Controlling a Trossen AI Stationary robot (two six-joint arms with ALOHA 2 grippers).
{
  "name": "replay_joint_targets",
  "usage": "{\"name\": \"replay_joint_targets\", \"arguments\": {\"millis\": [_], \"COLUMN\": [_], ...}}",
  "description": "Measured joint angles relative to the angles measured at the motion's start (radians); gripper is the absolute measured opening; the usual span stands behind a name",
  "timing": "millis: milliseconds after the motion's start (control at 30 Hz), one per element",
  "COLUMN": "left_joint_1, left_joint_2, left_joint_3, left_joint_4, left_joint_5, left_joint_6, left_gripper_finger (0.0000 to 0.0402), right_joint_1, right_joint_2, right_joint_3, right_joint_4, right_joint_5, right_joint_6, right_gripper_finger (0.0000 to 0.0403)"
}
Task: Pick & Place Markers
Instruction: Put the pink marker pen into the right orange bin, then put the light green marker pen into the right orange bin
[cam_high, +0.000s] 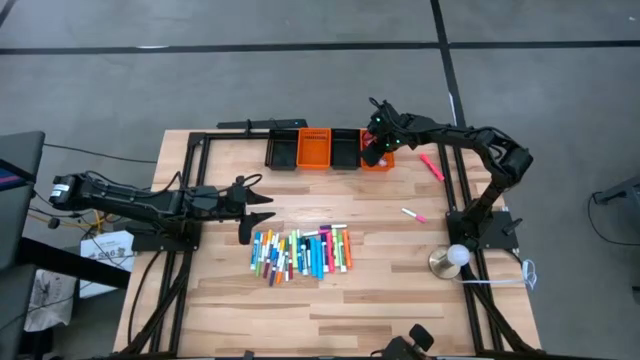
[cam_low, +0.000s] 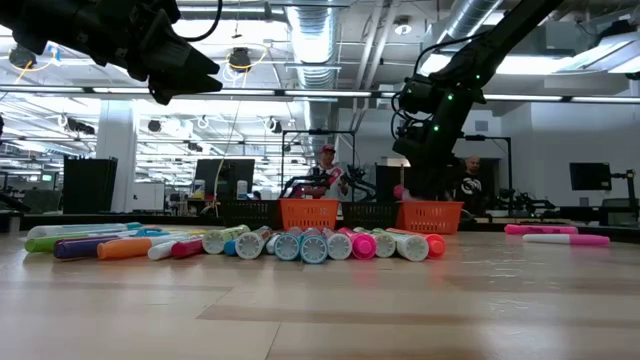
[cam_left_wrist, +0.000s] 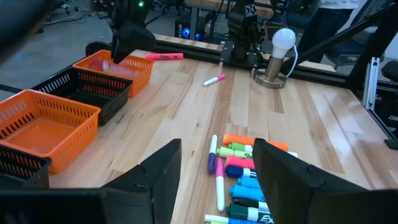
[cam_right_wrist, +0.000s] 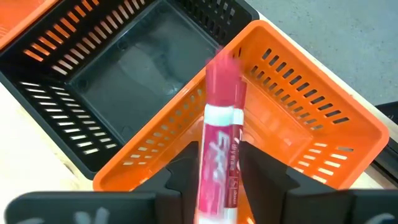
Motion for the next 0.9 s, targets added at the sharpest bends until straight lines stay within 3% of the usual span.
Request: {"name": "replay_joint_targets", "arguments": {"millis": [367, 900], "left_joint_1": [0.000, 0.000], "left_joint_2": [0.000, 0.000], "left_joint_3": [0.000, 0.000], "left_joint_4": [0.000, 0.000], "left_joint_5": [0.000, 0.000], "left_joint_6": [0.000, 0.000], "left_gripper_finger": [0.0195, 0.0195], "right_joint_1": [0.000, 0.084], "right_joint_2": [0.000, -0.001], "right_joint_3": [0.000, 0.095], "right_joint_4": [0.000, -0.164], "right_joint_5": [-0.003, -0.005], "right_joint_6": [0.000, 0.029], "right_gripper_finger": [0.0172, 0.0157]}}
